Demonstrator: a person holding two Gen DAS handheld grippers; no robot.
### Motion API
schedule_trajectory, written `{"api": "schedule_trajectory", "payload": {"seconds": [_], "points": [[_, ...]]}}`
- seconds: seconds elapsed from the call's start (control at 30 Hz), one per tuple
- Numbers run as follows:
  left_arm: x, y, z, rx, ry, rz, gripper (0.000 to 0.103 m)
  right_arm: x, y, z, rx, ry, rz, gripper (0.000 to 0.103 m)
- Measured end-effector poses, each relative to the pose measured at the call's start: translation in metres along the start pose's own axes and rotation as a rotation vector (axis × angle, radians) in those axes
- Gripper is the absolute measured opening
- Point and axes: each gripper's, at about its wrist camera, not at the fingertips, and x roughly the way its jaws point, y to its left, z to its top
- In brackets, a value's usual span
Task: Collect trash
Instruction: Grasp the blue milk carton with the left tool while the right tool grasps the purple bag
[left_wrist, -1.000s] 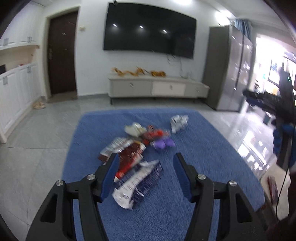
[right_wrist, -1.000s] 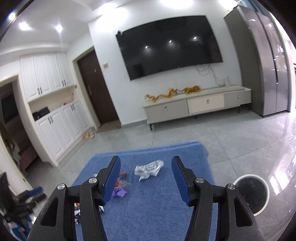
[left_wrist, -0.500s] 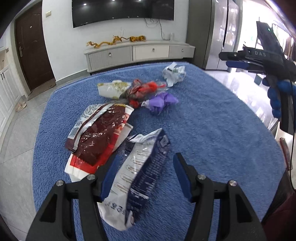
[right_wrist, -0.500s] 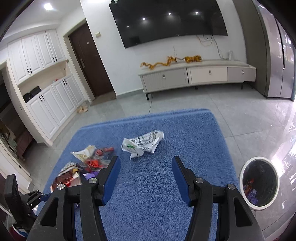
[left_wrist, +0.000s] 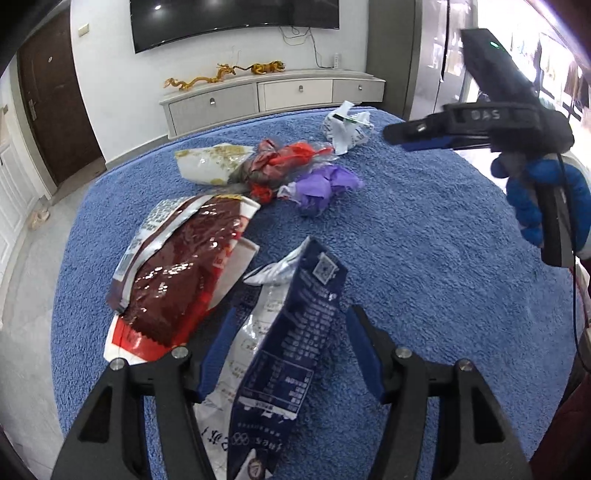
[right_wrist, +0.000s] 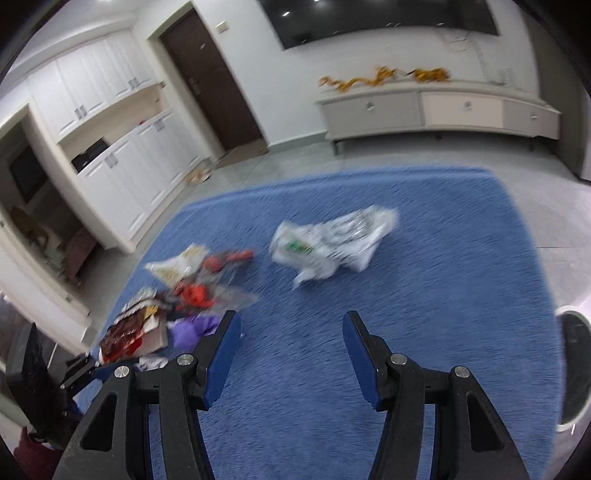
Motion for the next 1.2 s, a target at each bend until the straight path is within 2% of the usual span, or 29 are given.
{"api": "schedule_trajectory", "payload": {"seconds": [0.07,0.1,0.13,0.27,0.43,0.7,0.73,0.8,0.83,0.87,1.0,1.2], "points": [[0.002,-0.005,0.0,0.024,-0.003,0.024,0.052,0.012,0.01,-0.004,-0.03,0.031,0.042,0.055],[0.003,-0.007,0.0,0.037,-0.002,0.027,0.043,0.018,0.016,-0.005,-0.047,0.045,0.063,0.055],[0.004,-0.009,0.001,0.039,0.001,0.018,0.04,0.024,0.024,-0.007,-0.072,0.059,0.085,0.055],[0.006,-0.019,0.002,0.073,-0.003,0.049,0.038,0.04,0.045,-0.009,-0.147,0.091,0.147,0.055],[0.001,-0.02,0.004,0.031,-0.019,0.026,0.031,0.06,0.058,-0.009,-0.201,0.115,0.168,0.058],[-0.012,-0.016,-0.001,-0.056,-0.026,-0.027,0.03,0.071,0.065,-0.013,-0.207,0.129,0.208,0.06],[-0.013,-0.015,-0.001,-0.071,-0.028,-0.035,0.03,0.07,0.065,-0.015,-0.211,0.129,0.208,0.057],[-0.018,-0.013,-0.005,-0.109,-0.033,-0.053,0.03,0.069,0.065,-0.017,-0.214,0.141,0.217,0.037],[-0.021,-0.011,-0.006,-0.127,-0.037,-0.062,0.03,0.07,0.067,-0.018,-0.214,0.146,0.223,0.036],[-0.023,-0.009,-0.006,-0.144,-0.041,-0.07,0.03,0.067,0.067,-0.021,-0.214,0.149,0.225,0.031],[-0.038,-0.008,-0.009,-0.203,-0.07,-0.103,0.03,0.051,0.06,-0.031,-0.189,0.149,0.232,0.031],[-0.06,-0.025,0.001,-0.229,-0.117,-0.155,0.029,0.0,0.036,-0.049,-0.127,0.094,0.211,0.031]]}}
